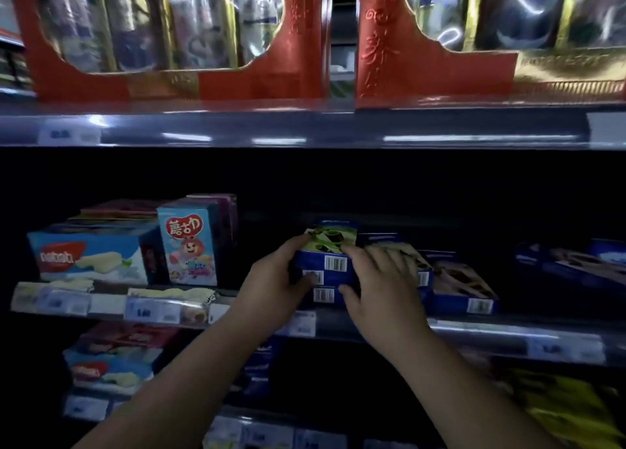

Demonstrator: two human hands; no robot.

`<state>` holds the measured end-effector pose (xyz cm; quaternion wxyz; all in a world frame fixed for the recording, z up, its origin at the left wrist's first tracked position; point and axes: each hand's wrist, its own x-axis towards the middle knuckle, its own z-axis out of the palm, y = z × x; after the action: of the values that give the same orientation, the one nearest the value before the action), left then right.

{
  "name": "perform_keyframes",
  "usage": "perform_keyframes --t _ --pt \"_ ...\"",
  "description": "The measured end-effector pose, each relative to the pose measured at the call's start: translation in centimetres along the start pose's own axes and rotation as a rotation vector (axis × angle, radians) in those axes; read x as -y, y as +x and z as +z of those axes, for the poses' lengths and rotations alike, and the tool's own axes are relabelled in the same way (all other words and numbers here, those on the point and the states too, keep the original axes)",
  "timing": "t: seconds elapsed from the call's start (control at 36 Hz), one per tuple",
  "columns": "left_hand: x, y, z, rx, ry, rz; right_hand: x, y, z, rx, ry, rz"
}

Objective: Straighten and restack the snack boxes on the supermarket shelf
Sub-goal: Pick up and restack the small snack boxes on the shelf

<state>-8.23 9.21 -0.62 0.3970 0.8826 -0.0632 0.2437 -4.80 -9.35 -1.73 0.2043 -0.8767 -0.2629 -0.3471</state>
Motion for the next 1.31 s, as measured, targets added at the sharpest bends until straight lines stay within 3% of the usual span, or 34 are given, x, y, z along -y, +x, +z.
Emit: perform_keyframes --t 0.11,0.19,0.31,0.42,0.67,0.92,1.31 --pt "-0.1 0.3 0.1 0.103 -0.159 0.033 -1.1 -0.5 -0.7 -0.094 -0.039 0.076" --pt "-0.8 0.8 -0.1 0.199 -0.323 -0.024 -2.8 -0.5 -1.5 0.020 -0.081 0.224" --pt "-0.9 2.4 0.0 0.217 -0.550 -0.274 -4.5 -0.3 -2.1 0.207 -0.158 0.314" --pt "-0.9 4.1 1.0 0.241 -0.737 -0.379 -4.6 -0.8 -1.9 0.238 -0.144 0.344" --pt "-1.6 3.7 2.9 0.268 -0.566 -0.350 -3.8 -0.7 -1.6 0.210 0.032 0.353" --pt "-2.0 2.4 3.2 0.196 -0.471 -0.159 -3.8 -1.1 -1.0 0.246 -0.146 0.290" --pt "-1.9 2.5 3.0 0.090 -0.429 -0.191 -2.8 -0.5 -2.5 0.165 -0.054 0.137"
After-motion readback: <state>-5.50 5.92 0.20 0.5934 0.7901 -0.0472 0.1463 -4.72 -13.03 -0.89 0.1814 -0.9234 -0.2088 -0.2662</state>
